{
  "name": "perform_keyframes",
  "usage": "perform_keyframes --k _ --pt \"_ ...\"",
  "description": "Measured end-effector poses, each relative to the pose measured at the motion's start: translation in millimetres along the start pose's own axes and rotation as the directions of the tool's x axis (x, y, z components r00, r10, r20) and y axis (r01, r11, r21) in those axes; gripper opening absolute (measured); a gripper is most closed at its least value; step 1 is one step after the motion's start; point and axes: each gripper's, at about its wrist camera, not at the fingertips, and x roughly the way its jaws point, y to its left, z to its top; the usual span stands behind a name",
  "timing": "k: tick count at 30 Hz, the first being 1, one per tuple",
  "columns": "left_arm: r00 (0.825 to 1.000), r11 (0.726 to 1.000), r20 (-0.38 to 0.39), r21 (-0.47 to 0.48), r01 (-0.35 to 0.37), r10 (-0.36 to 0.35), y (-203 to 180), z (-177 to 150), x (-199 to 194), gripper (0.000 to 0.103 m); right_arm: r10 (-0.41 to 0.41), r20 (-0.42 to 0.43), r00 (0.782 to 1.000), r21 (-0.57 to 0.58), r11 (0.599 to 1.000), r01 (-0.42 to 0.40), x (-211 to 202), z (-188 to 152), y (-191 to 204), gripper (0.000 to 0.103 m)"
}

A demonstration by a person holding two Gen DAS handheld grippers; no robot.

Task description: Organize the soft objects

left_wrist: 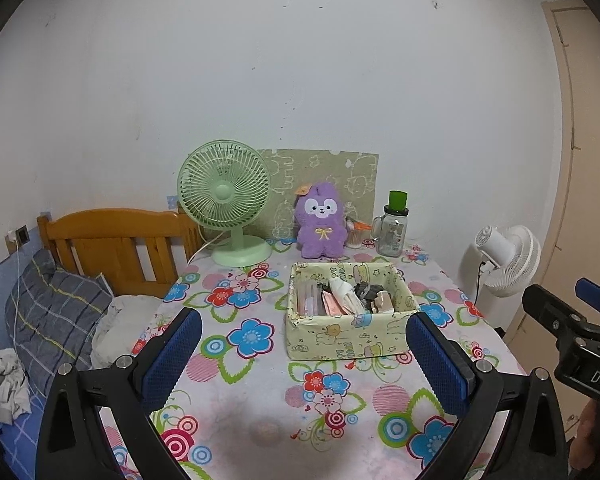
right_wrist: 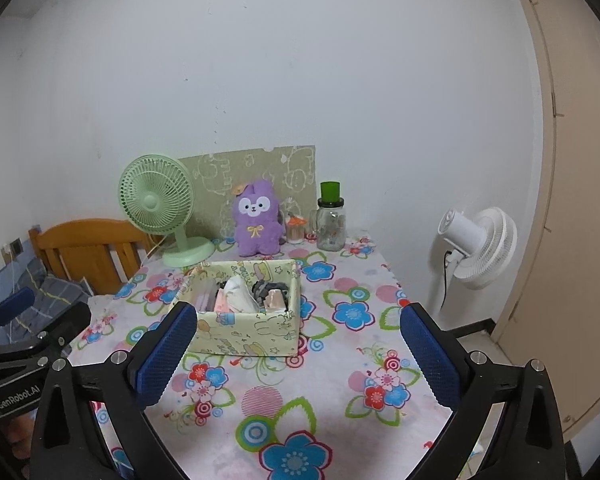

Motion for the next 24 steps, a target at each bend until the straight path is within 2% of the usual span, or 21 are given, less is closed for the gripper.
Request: perform_keyframes --k 24 --pt "1.000 1.000 -0.008 0.008 0.010 -0.010 -5.9 -0.7 4.5 0.103 0.016 -0.027 1.000 0.013 1.000 -0.015 6.8 -2.0 -0.5 0.103"
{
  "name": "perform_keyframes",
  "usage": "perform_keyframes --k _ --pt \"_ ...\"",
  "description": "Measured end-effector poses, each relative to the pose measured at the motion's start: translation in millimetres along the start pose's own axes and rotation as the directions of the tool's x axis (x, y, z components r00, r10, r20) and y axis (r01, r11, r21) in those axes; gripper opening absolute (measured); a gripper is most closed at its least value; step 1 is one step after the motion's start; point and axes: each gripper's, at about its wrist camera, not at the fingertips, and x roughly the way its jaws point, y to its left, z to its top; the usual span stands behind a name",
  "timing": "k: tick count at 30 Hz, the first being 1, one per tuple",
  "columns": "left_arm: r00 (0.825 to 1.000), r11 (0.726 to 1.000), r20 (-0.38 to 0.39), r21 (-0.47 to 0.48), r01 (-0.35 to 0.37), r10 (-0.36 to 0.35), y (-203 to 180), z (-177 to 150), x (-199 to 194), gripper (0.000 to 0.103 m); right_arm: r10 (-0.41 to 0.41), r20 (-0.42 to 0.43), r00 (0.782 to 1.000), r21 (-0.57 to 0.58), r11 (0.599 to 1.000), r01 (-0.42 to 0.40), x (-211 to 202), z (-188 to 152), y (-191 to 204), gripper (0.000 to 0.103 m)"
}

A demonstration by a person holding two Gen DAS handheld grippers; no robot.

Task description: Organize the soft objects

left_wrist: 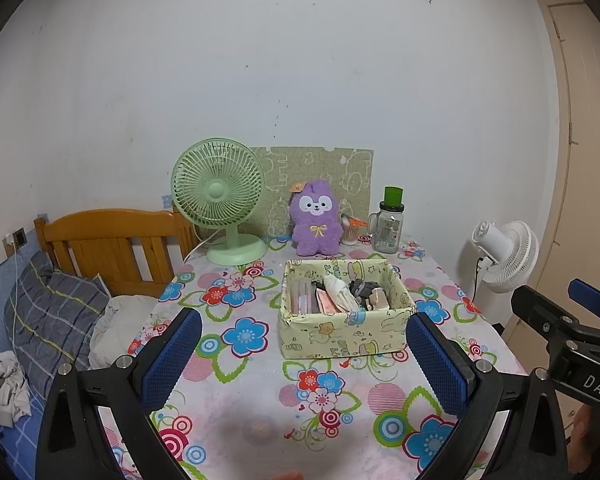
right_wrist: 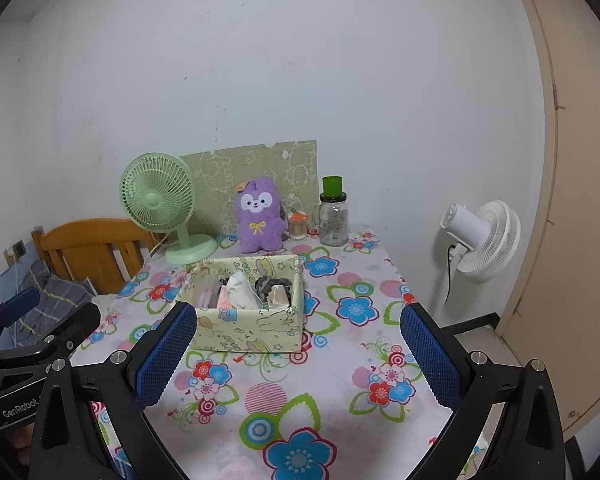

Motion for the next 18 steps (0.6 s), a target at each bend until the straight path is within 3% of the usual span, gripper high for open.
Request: perform_keyframes --k 18 --pt "1.000 1.000 -0.002 -0.010 0.000 0.000 -3.1 -1.3 3.0 0.103 -0.022 -0.003 1.000 -0.005 1.000 0.022 3.0 1.0 0.5 0.103"
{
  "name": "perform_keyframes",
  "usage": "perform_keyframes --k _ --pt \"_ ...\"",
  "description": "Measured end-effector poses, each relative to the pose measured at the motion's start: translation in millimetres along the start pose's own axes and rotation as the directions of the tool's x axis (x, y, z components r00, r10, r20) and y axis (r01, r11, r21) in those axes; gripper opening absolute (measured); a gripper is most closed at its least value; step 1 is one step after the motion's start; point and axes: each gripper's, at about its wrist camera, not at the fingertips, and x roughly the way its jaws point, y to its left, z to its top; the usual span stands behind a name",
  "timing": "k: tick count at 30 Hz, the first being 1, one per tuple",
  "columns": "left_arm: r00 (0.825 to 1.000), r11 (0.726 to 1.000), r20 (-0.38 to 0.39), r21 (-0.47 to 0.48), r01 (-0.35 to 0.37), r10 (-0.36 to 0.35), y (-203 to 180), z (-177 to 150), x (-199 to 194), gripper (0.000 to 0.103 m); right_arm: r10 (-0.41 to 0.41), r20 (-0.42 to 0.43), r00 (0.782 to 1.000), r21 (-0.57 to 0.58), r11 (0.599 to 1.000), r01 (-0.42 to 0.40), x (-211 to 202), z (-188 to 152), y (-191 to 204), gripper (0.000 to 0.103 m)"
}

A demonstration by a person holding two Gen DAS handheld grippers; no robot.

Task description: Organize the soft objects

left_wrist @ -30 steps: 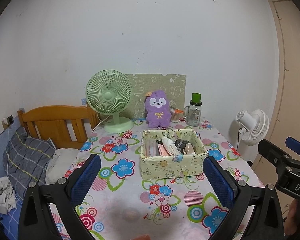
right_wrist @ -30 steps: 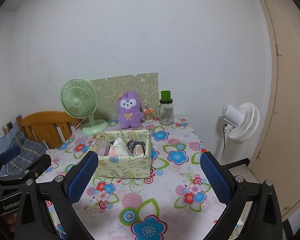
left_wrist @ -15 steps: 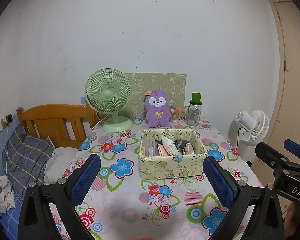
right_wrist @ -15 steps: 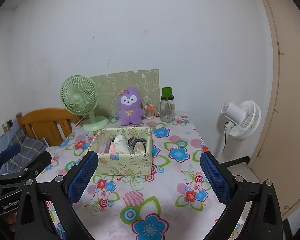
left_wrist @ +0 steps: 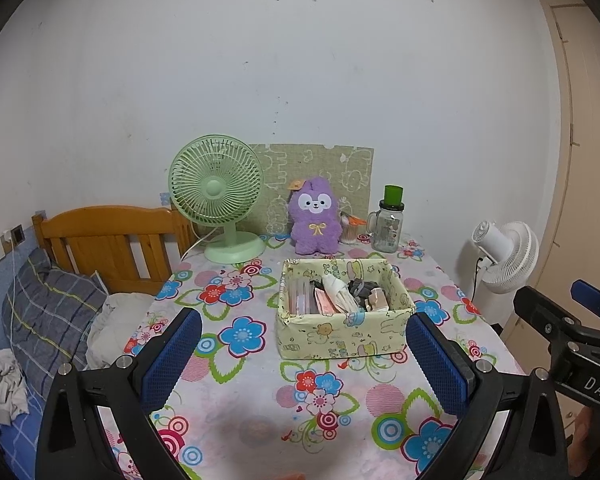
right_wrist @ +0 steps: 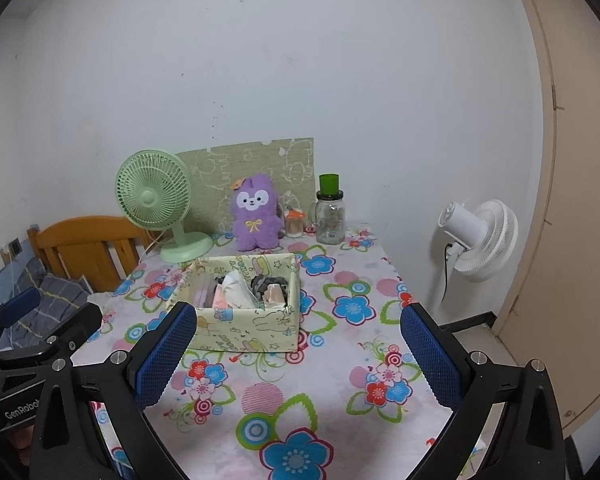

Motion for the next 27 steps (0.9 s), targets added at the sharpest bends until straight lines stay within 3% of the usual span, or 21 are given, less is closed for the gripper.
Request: perform_keyframes --k 27 --pt "1.000 1.000 -0.011 0.000 0.006 -0.006 -0.6 0.8 5.7 0.103 0.001 0.003 1.000 -0.010 1.000 -0.001 0.6 1.2 2.4 0.103"
